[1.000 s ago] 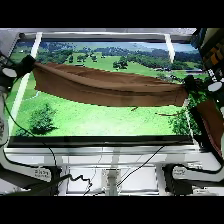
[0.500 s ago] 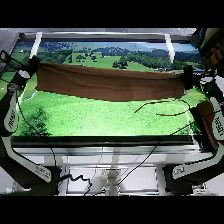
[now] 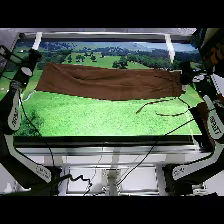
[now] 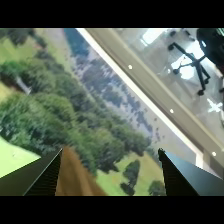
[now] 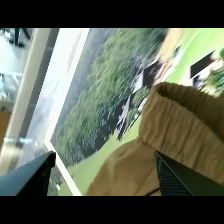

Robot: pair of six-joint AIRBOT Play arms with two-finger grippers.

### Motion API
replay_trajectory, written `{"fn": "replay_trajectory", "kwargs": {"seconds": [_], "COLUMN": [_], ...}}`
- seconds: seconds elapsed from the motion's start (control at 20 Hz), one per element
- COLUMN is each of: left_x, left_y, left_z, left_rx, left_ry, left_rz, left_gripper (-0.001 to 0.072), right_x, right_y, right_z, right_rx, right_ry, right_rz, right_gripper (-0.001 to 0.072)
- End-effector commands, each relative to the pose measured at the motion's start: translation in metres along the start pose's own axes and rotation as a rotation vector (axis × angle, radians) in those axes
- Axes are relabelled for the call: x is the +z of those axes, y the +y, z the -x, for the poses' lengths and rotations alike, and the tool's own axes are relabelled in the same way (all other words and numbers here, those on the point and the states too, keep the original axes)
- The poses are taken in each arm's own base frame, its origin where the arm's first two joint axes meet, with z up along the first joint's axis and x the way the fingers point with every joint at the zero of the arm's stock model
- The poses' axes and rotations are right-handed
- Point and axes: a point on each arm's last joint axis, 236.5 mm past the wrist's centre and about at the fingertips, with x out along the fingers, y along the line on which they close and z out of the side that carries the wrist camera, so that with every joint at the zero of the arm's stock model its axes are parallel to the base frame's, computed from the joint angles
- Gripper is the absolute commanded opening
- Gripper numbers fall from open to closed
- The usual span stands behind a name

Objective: Fold the clothes and pants, and hang the long-sleeved shirts on hangers.

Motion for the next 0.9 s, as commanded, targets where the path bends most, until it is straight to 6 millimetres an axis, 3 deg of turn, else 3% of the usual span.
{"fn": "replay_trajectory", "kwargs": {"seconds": [0.0,0.1,0.2,0.25,0.4,0.55,0.65,0.75,0.85], "left_x": [0.019,0.017,-0.002,-0.016,-0.072,-0.109,-0.132,-0.148,-0.152], "left_y": [-0.025,-0.019,0.004,0.018,0.061,0.057,0.057,0.07,0.085], "left_z": [0.019,0.038,0.065,0.078,0.12,0.126,0.127,0.133,0.141], "left_rx": [-0.025,0.003,0.063,0.101,0.221,0.207,0.228,0.289,0.374], "left_ry": [0.061,0.173,0.362,0.462,0.74,0.784,0.797,0.814,0.828], "left_rz": [-0.181,-0.218,-0.19,-0.162,-0.063,0.063,0.141,0.2,0.23], "left_gripper": [0.0708,0.0695,0.0493,0.0483,0.0483,0.0501,0.0673,0.0683,0.0683], "right_x": [-0.019,-0.031,-0.04,-0.043,-0.047,-0.048,-0.048,-0.048,-0.048], "right_y": [0.003,0.003,0.003,0.0,-0.015,-0.024,-0.027,-0.027,-0.028], "right_z": [0.002,0.008,0.018,0.023,0.044,0.053,0.054,0.054,0.054], "right_rx": [-0.018,-0.034,-0.055,-0.071,-0.133,-0.153,-0.16,-0.16,-0.163], "right_ry": [0.096,0.181,0.248,0.274,0.352,0.393,0.401,0.401,0.402], "right_rz": [0.035,0.039,0.074,0.097,0.225,0.366,0.376,0.378,0.382], "right_gripper": [0.0689,0.0689,0.0688,0.0687,0.068,0.068,0.068,0.068,0.068]}}
